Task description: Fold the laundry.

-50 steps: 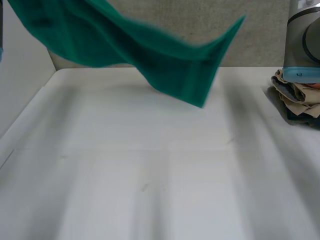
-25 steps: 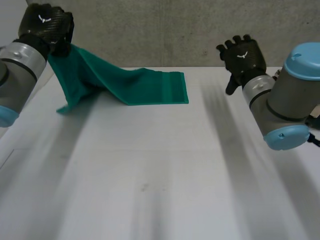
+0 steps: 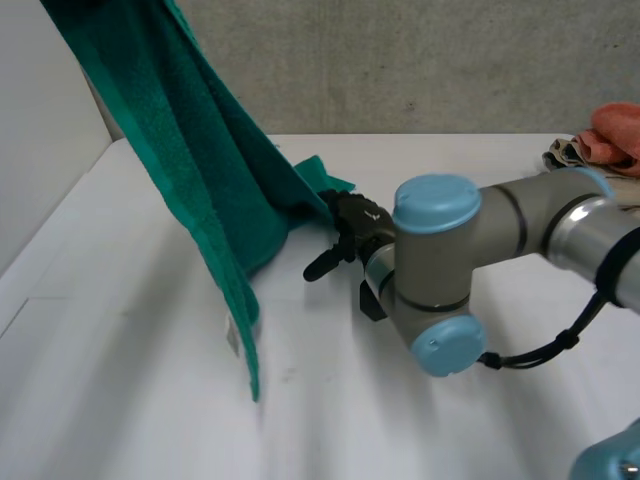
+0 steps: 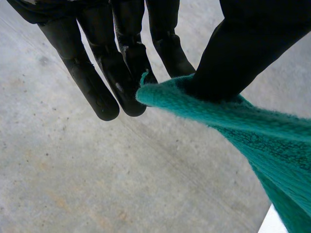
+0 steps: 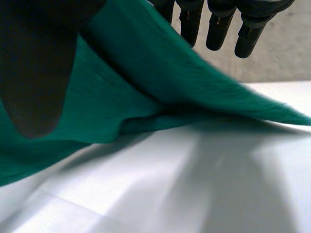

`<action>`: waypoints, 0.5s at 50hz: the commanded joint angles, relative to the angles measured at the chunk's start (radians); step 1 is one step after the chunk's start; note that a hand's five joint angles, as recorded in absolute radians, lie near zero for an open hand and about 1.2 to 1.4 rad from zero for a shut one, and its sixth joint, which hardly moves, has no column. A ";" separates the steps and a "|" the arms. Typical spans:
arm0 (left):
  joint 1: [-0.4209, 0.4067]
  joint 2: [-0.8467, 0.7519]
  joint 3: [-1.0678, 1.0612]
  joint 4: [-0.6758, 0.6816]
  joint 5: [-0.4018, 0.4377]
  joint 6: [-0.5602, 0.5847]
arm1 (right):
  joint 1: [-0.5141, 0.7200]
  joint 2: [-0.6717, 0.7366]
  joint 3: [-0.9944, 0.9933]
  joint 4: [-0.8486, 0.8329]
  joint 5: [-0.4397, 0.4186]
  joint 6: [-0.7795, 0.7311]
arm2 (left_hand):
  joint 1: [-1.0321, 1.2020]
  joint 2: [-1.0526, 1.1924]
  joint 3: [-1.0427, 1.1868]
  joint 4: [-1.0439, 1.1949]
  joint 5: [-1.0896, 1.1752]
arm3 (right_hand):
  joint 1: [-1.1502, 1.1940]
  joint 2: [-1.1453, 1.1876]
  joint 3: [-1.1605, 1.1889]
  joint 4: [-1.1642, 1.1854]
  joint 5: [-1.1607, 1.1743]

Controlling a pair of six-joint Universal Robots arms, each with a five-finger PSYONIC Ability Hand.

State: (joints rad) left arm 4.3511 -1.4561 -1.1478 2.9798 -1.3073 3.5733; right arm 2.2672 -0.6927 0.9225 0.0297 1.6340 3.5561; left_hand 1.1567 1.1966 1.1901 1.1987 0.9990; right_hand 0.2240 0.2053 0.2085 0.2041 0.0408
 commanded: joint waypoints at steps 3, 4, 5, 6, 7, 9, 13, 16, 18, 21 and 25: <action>-0.028 0.069 0.053 -0.062 -0.027 -0.050 | -0.006 0.064 -0.044 0.009 0.259 0.023 | 0.240 0.200 0.206 0.198 0.223 | -0.049 -0.031 -0.034 -0.030 -0.041; -0.027 0.080 0.056 -0.062 -0.026 -0.056 | -0.009 0.062 -0.042 0.010 0.253 0.021 | 0.240 0.200 0.206 0.198 0.223 | -0.049 -0.031 -0.034 -0.030 -0.041; -0.025 0.083 0.056 -0.061 -0.026 -0.057 | -0.011 0.061 -0.042 0.015 0.244 0.018 | 0.240 0.200 0.206 0.198 0.223 | -0.049 -0.031 -0.034 -0.030 -0.041; -0.025 0.086 0.057 -0.061 -0.024 -0.060 | -0.014 0.061 -0.039 0.018 0.233 0.017 | 0.240 0.200 0.206 0.198 0.223 | -0.049 -0.031 -0.034 -0.030 -0.041; -0.022 0.089 0.059 -0.061 -0.023 -0.065 | -0.023 0.056 -0.030 0.025 0.204 0.012 | 0.240 0.200 0.206 0.198 0.223 | -0.049 -0.031 -0.034 -0.030 -0.041; -0.019 0.089 0.062 -0.061 -0.021 -0.070 | -0.029 0.048 -0.018 0.027 0.170 0.006 | 0.240 0.200 0.206 0.198 0.223 | -0.023 -0.005 -0.008 -0.003 -0.015; -0.018 0.088 0.071 -0.065 -0.026 -0.088 | -0.044 0.030 0.028 0.027 0.086 -0.005 | 0.240 0.200 0.206 0.198 0.223 | 0.214 0.233 0.230 0.234 0.223; -0.019 0.086 0.076 -0.065 -0.030 -0.105 | -0.054 0.016 0.061 0.021 0.038 -0.011 | 0.240 0.200 0.206 0.198 0.223 | 0.268 0.286 0.283 0.287 0.276; -0.016 0.085 0.080 -0.065 -0.033 -0.113 | -0.057 0.007 0.074 0.018 0.023 -0.014 | 0.240 0.200 0.206 0.198 0.223 | 0.268 0.286 0.283 0.287 0.276; -0.015 0.085 0.086 -0.065 -0.036 -0.123 | -0.066 -0.013 0.105 0.018 -0.003 -0.011 | 0.240 0.200 0.206 0.198 0.223 | 0.253 0.272 0.269 0.273 0.262; -0.015 0.085 0.100 -0.067 -0.038 -0.128 | -0.072 -0.041 0.151 0.012 -0.042 -0.017 | 0.240 0.200 0.206 0.198 0.223 | 0.247 0.266 0.263 0.267 0.256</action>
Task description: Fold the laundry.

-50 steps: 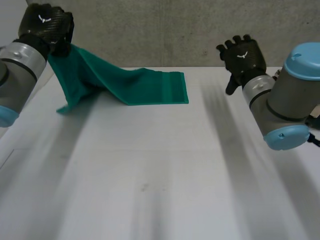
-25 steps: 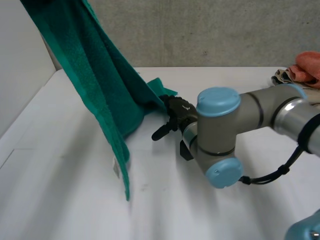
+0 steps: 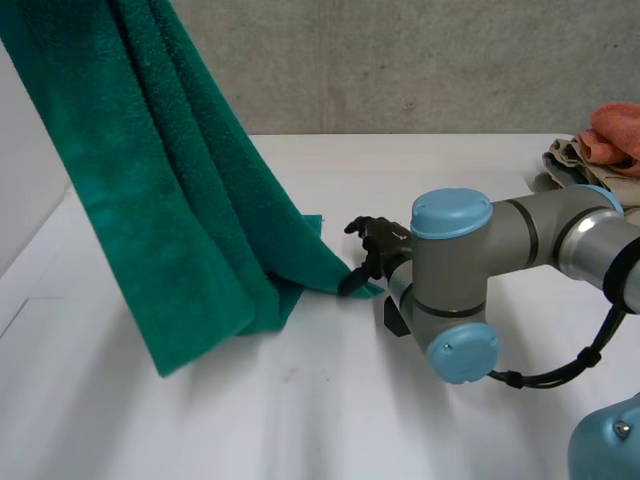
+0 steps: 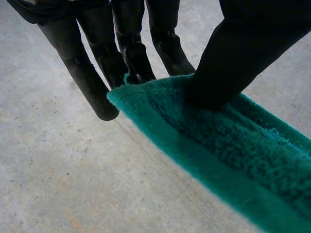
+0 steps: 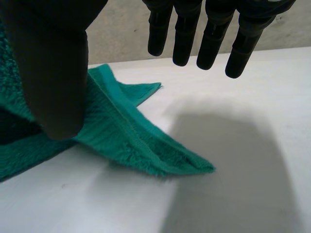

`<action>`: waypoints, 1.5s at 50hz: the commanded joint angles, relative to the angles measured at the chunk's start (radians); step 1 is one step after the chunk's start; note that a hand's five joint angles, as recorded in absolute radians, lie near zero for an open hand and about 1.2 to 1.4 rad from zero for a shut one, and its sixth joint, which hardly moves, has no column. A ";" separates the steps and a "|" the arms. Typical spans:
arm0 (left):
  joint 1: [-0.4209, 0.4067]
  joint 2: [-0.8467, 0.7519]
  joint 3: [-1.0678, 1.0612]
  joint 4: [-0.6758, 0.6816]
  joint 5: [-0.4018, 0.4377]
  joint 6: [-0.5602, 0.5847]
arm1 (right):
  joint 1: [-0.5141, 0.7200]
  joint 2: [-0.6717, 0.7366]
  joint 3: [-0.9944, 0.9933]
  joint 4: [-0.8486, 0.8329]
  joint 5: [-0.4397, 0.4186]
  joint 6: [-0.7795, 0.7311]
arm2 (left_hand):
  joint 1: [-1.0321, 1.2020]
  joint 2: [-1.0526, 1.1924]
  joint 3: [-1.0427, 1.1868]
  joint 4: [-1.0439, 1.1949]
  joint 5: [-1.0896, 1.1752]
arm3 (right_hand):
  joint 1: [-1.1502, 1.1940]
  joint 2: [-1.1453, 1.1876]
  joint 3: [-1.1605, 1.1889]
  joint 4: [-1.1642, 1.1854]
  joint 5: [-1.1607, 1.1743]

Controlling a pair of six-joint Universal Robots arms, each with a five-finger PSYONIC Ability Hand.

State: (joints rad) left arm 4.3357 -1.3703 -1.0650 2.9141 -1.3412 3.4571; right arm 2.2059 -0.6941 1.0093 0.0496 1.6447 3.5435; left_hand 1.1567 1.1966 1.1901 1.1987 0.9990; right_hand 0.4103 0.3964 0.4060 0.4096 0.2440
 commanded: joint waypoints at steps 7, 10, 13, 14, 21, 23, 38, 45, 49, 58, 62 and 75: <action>0.001 0.000 0.043 -0.023 -0.022 -0.033 | -0.009 -0.044 0.095 -0.062 -0.126 -0.008 | 0.240 0.200 0.206 0.198 0.223 | 0.918 0.932 0.923 0.919 0.910; 0.002 0.004 0.039 -0.027 -0.024 -0.030 | -0.018 -0.058 0.103 -0.066 -0.112 -0.018 | 0.240 0.200 0.206 0.198 0.223 | 0.986 1.000 0.990 0.987 0.978; 0.021 0.001 0.028 -0.030 -0.026 -0.024 | -0.073 -0.146 0.136 -0.074 -0.054 -0.064 | 0.240 0.200 0.206 0.198 0.223 | 0.986 1.000 0.990 0.987 0.978; 0.030 -0.001 0.024 -0.030 -0.021 -0.020 | -0.093 -0.185 0.150 -0.079 -0.043 -0.098 | 0.240 0.200 0.206 0.198 0.223 | 0.986 1.000 0.990 0.987 0.978; 0.194 -0.009 -0.041 -0.032 0.029 -0.001 | -0.288 -0.555 0.253 -0.106 -0.068 -0.669 | 0.240 0.200 0.206 0.198 0.223 | 0.986 1.000 0.990 0.987 0.978; 0.235 -0.013 -0.065 -0.036 0.057 0.000 | -0.311 -0.617 0.264 -0.100 -0.089 -0.809 | 0.240 0.200 0.206 0.198 0.223 | 0.986 1.000 0.990 0.987 0.978; 0.403 -0.415 -0.113 -0.147 0.235 0.158 | -0.342 -0.619 0.140 0.053 -0.103 -1.146 | 0.240 0.200 0.206 0.198 0.223 | 0.986 1.000 0.990 0.987 0.978; 0.340 -0.665 0.175 -0.161 0.148 0.247 | -0.318 -0.385 -0.105 0.046 -0.092 -1.141 | 0.240 0.200 0.206 0.198 0.223 | 0.986 1.000 0.990 0.987 0.978; 0.300 -0.776 0.448 -0.098 0.088 0.205 | -0.308 -0.245 -0.328 -0.057 -0.071 -1.134 | 0.240 0.200 0.206 0.198 0.223 | 0.986 1.000 0.990 0.987 0.978; 0.275 -0.787 0.672 0.331 -0.127 -0.142 | -0.311 -0.142 -0.568 -0.597 0.057 -1.029 | 0.240 0.200 0.206 0.198 0.223 | 0.986 1.000 0.990 0.987 0.978; 0.277 -0.754 0.603 0.431 -0.127 -0.211 | -0.313 -0.171 -0.499 -0.636 0.024 -1.003 | 0.240 0.200 0.206 0.198 0.223 | 0.986 1.000 0.990 0.987 0.978; 0.295 -0.759 0.295 0.422 -0.058 -0.214 | -0.318 -0.197 -0.232 -0.574 -0.023 -0.979 | 0.240 0.200 0.206 0.198 0.223 | 0.986 1.000 0.990 0.987 0.978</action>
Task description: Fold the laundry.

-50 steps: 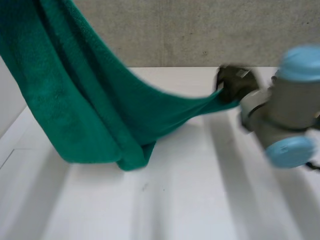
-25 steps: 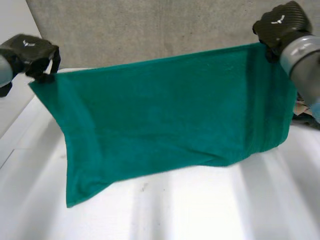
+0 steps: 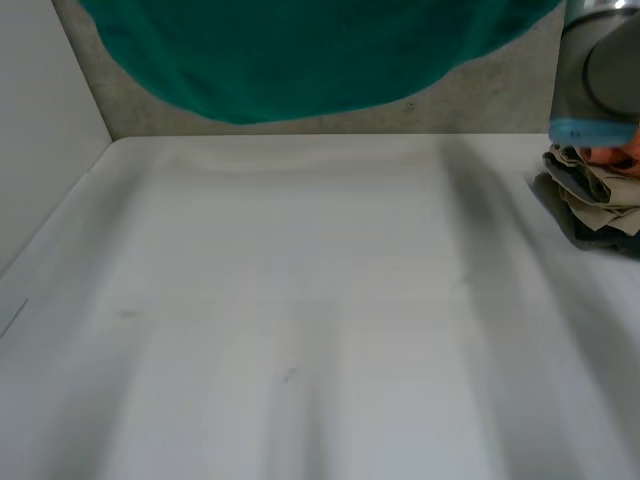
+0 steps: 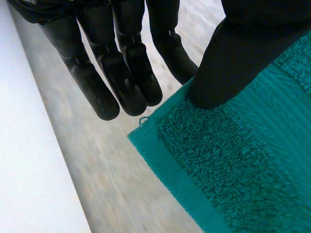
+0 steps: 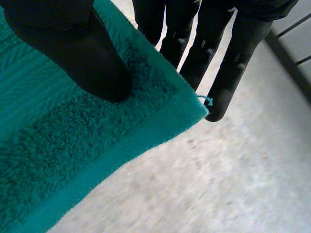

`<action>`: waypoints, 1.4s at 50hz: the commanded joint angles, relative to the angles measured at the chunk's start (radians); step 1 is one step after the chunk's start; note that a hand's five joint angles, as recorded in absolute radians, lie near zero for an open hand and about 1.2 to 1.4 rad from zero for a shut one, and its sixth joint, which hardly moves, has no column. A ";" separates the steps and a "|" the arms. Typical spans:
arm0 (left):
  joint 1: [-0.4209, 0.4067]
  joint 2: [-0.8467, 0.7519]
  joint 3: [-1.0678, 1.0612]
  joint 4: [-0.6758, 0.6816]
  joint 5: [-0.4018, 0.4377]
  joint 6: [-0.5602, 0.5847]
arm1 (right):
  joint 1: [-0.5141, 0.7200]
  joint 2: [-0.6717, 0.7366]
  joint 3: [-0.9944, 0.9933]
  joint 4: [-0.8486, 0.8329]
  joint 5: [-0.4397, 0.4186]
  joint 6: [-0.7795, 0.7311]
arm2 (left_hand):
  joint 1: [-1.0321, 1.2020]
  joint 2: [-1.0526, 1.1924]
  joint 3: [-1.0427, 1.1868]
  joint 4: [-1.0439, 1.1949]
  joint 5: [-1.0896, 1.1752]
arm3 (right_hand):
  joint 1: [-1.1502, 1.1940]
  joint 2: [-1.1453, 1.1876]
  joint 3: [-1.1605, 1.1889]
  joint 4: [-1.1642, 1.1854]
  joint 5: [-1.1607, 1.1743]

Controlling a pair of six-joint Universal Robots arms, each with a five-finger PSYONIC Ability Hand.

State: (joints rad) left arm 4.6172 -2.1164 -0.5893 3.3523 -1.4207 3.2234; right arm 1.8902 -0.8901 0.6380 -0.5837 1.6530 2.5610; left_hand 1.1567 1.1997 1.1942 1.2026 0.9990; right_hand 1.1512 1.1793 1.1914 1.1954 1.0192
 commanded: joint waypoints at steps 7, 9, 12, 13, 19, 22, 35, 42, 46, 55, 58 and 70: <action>0.020 -0.054 -0.432 -0.017 0.045 0.099 | -0.006 0.048 0.317 0.171 -0.068 -0.011 | 0.240 0.197 0.202 0.194 0.223 | 0.245 0.217 0.205 0.201 0.203; 0.023 -0.069 -0.512 -0.017 0.066 0.157 | -0.013 0.065 0.379 0.211 -0.068 -0.030 | 0.240 0.197 0.202 0.194 0.223 | 0.245 0.217 0.205 0.201 0.203; 0.023 -0.076 -0.607 -0.025 0.092 0.254 | -0.023 0.068 0.454 0.272 -0.068 -0.074 | 0.240 0.197 0.202 0.194 0.223 | 0.245 0.217 0.205 0.201 0.203; 0.023 -0.071 -0.654 -0.040 0.097 0.310 | -0.026 0.063 0.492 0.313 -0.073 -0.100 | 0.240 0.197 0.202 0.194 0.223 | 0.245 0.217 0.205 0.201 0.203; 0.028 -0.001 -0.797 -0.186 0.101 0.554 | -0.048 -0.012 0.612 0.496 -0.071 -0.156 | 0.240 0.197 0.202 0.194 0.223 | 0.245 0.217 0.205 0.201 0.203; 0.048 0.081 -0.868 -0.319 0.097 0.677 | -0.069 -0.116 0.698 0.642 -0.075 -0.188 | 0.240 0.197 0.202 0.194 0.223 | 0.245 0.217 0.205 0.201 0.203; 0.111 0.360 -1.032 -0.904 0.072 1.066 | -0.214 -0.441 1.017 0.987 -0.214 -0.645 | 0.240 0.197 0.202 0.194 0.223 | 0.245 0.217 0.205 0.201 0.203; 0.051 0.282 -0.891 -0.760 0.072 0.979 | -0.185 -0.299 0.893 0.793 -0.190 -0.478 | 0.240 0.197 0.202 0.194 0.223 | 0.245 0.217 0.205 0.201 0.203; -0.023 0.164 -0.724 -0.677 0.036 0.851 | -0.155 -0.190 0.777 0.705 -0.157 -0.361 | 0.240 0.197 0.202 0.194 0.223 | 0.245 0.217 0.205 0.201 0.203; -0.100 -0.126 -0.365 -0.594 -0.127 0.716 | -0.089 0.040 0.516 0.515 -0.150 -0.234 | 0.240 0.197 0.202 0.194 0.223 | 0.245 0.217 0.205 0.201 0.203; -0.116 -0.198 -0.281 -0.596 -0.167 0.702 | -0.074 0.123 0.429 0.472 -0.144 -0.234 | 0.240 0.197 0.202 0.194 0.223 | 0.245 0.217 0.205 0.201 0.203; -0.164 -0.379 -0.061 -0.556 -0.202 0.694 | -0.060 0.353 0.170 0.450 -0.033 -0.292 | 0.240 0.197 0.202 0.194 0.223 | 0.059 0.031 0.018 0.014 0.016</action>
State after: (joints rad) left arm 4.4676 -2.4248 -0.7285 2.7803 -1.6012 3.9171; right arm 1.8274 -0.6191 0.8955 -0.1301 1.5722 2.3051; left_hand 1.1567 1.1998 1.1942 1.2028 1.0095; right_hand 1.1512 1.1793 1.1914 1.1957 1.0294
